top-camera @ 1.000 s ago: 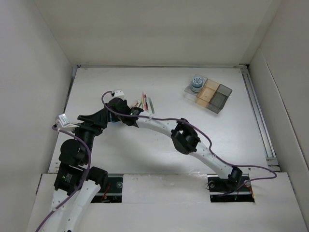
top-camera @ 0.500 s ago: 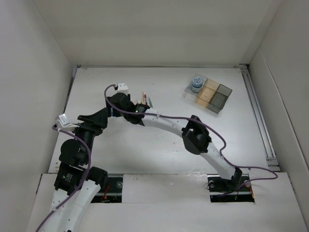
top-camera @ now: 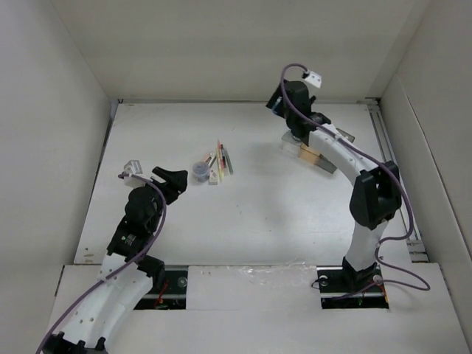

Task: Sort the stationery into containers
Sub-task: Place the stationery into the container

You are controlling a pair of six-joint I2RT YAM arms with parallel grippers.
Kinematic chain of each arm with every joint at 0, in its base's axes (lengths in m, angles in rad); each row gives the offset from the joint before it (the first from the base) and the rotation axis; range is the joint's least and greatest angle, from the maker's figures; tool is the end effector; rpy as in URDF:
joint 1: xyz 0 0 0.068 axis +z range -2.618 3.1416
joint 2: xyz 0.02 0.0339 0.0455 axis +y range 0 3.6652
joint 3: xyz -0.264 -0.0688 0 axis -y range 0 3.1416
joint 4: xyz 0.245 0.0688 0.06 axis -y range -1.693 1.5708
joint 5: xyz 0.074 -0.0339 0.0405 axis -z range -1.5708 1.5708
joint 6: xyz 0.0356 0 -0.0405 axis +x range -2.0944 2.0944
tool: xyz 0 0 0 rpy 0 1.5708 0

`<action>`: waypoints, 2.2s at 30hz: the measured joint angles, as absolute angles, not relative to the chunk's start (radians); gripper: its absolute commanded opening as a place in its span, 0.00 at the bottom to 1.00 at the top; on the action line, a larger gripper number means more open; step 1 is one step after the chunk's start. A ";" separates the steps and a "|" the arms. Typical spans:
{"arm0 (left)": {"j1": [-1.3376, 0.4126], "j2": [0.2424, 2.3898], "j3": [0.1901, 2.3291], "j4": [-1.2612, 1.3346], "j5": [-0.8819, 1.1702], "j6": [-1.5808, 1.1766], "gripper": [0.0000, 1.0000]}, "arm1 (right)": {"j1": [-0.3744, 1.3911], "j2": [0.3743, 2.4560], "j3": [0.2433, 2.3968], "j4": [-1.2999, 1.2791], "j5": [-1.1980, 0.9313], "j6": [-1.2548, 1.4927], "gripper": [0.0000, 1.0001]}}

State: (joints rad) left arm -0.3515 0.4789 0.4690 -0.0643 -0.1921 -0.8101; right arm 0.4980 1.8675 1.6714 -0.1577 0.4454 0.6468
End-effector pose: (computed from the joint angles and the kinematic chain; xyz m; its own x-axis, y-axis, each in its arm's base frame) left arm 0.1337 -0.0418 0.2846 -0.1633 -0.6974 -0.6978 0.0594 0.6990 -0.7126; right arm 0.4016 0.2009 0.3403 -0.2887 0.4621 -0.8385 0.1228 0.8865 0.4462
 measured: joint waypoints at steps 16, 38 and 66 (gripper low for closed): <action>-0.352 0.715 0.415 0.092 -0.177 -0.804 0.62 | 0.297 1.945 1.599 -0.269 0.389 0.658 0.50; -0.352 0.776 0.415 0.139 -0.184 -0.790 0.63 | 0.308 1.940 1.520 -0.261 0.386 0.699 0.48; -0.352 0.761 0.406 0.146 -0.184 -0.789 0.63 | 0.324 1.960 1.533 -0.342 0.398 0.716 0.76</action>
